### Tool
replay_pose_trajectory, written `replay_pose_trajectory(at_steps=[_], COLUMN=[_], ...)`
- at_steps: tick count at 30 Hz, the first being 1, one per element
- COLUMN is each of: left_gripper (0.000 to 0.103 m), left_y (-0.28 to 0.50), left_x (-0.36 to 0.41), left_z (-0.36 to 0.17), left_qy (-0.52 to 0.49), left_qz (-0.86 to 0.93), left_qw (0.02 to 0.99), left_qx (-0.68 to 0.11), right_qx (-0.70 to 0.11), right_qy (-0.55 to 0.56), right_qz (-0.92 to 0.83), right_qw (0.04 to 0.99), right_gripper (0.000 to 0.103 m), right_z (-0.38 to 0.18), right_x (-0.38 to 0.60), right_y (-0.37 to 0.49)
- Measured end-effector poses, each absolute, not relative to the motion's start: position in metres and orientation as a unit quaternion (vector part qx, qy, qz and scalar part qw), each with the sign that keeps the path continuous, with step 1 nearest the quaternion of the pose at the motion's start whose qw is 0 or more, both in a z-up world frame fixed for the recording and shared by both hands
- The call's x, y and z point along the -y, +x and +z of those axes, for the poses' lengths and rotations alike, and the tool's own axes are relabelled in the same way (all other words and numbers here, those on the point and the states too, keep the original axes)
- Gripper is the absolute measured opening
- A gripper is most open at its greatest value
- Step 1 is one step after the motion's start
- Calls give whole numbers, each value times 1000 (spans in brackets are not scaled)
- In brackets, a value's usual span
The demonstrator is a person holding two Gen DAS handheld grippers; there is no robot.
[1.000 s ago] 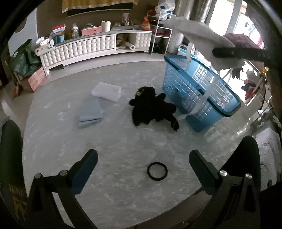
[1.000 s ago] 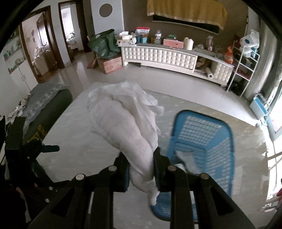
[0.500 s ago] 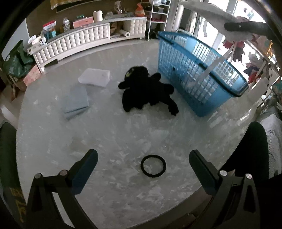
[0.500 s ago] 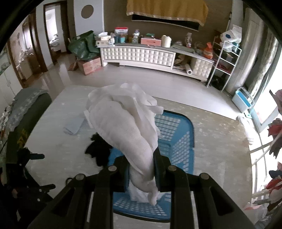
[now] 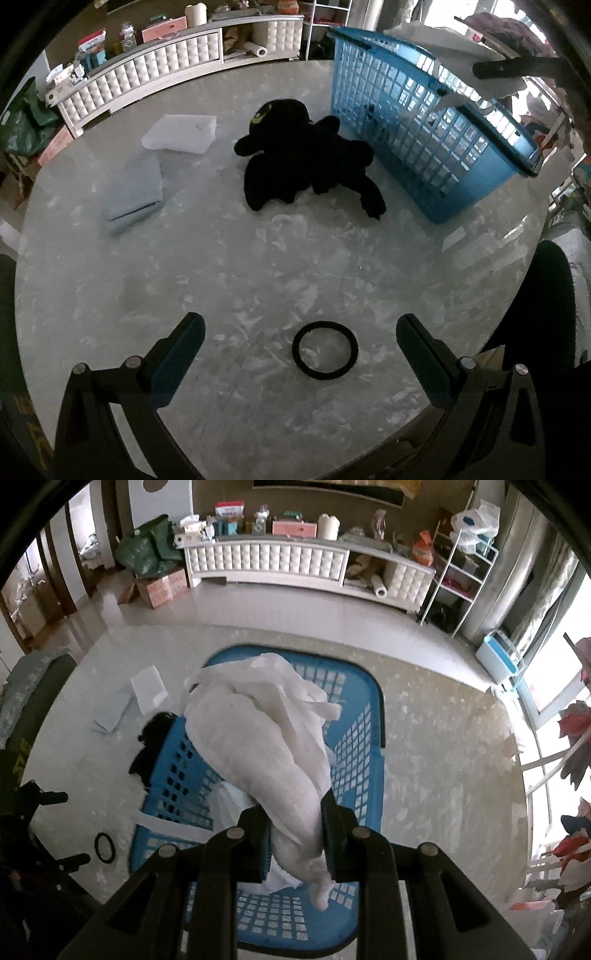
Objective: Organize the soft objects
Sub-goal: 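Carry the white fluffy cloth with the right gripper over the blue basket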
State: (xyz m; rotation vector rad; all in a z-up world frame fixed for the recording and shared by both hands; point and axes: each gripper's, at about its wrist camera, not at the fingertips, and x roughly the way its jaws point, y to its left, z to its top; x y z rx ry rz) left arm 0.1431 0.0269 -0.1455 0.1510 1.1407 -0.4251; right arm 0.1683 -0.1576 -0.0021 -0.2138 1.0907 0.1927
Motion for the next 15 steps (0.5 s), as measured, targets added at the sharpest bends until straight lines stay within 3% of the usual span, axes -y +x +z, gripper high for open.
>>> replay_pose_trajectory(at_steps=[15], left_gripper=[103], left_y=[156], left_x=[-13], left_z=[-187], left_qy=[103], left_qz=[-205], left_qw=[797], left_qx=[-559], right_qx=[-560], right_qy=[-91], right_qz=[105], right_qw=[817], right_gripper=[21], right_z=[-34], right_x=[161], right_y=[191])
